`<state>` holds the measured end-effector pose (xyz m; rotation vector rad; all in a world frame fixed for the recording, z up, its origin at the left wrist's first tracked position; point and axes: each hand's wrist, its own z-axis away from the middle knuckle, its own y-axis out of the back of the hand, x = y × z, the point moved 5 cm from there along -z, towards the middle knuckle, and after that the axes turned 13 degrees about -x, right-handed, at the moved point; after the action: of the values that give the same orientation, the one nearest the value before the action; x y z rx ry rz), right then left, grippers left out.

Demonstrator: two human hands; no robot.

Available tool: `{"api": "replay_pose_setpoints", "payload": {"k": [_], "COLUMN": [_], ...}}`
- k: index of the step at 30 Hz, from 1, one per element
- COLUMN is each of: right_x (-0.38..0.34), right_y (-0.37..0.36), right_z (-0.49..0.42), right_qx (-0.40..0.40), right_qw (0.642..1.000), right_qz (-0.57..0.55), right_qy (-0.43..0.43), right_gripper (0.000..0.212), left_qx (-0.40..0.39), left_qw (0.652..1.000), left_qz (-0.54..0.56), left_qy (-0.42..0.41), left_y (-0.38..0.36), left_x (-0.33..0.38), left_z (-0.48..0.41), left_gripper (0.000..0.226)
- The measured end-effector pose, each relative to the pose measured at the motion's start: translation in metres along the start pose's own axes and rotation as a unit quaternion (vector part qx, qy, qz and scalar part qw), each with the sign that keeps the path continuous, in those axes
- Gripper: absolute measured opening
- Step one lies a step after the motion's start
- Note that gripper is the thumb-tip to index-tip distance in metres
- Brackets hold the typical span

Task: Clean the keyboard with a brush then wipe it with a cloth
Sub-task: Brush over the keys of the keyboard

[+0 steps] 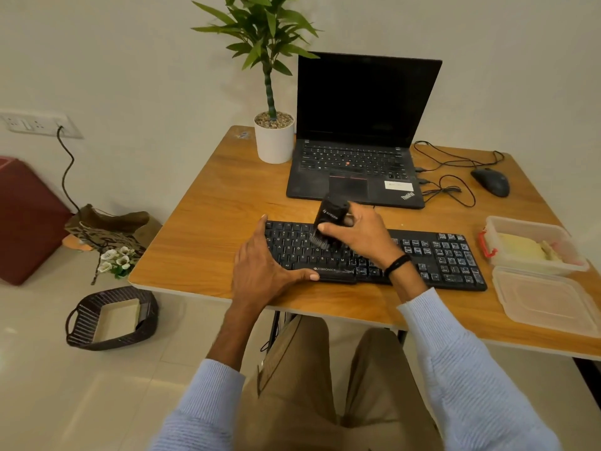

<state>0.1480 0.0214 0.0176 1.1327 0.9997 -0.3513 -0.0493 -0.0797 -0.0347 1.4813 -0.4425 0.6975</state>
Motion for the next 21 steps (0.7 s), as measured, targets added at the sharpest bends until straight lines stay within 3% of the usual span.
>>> {"api": "replay_pose_setpoints", "payload": {"k": [1, 5, 9, 12, 16, 21], "right_x": [0.001, -0.009, -0.015, -0.017, -0.021, -0.023], "right_y": [-0.003, 0.005, -0.013, -0.003, -0.019, -0.013], "right_z": [-0.001, -0.001, -0.007, -0.007, -0.017, -0.019], "right_qx": [-0.005, 0.136, 0.043, 0.145, 0.066, 0.174], "right_qw": [1.000, 0.988, 0.996, 0.985, 0.997, 0.981], "right_qz": [0.017, 0.068, 0.080, 0.089, 0.049, 0.090], "right_qy": [-0.002, 0.008, 0.013, 0.001, 0.011, 0.001], "right_gripper": [0.050, 0.045, 0.047, 0.042, 0.044, 0.037], "left_qx": [0.001, 0.003, 0.003, 0.002, 0.005, 0.004], "left_qw": [1.000, 1.000, 1.000, 1.000, 1.000, 1.000], "left_qz": [-0.001, -0.001, 0.001, -0.004, -0.005, -0.009], "left_qy": [-0.004, -0.003, 0.000, -0.001, 0.000, 0.000], "left_y": [0.000, -0.001, 0.000, 0.000, 0.001, 0.000], "left_x": [0.000, 0.001, 0.000, 0.002, 0.001, 0.001], "left_z": [0.000, 0.000, 0.001, 0.001, 0.001, 0.001], "left_gripper": [0.154, 0.154, 0.154, 0.154, 0.154, 0.154]}}
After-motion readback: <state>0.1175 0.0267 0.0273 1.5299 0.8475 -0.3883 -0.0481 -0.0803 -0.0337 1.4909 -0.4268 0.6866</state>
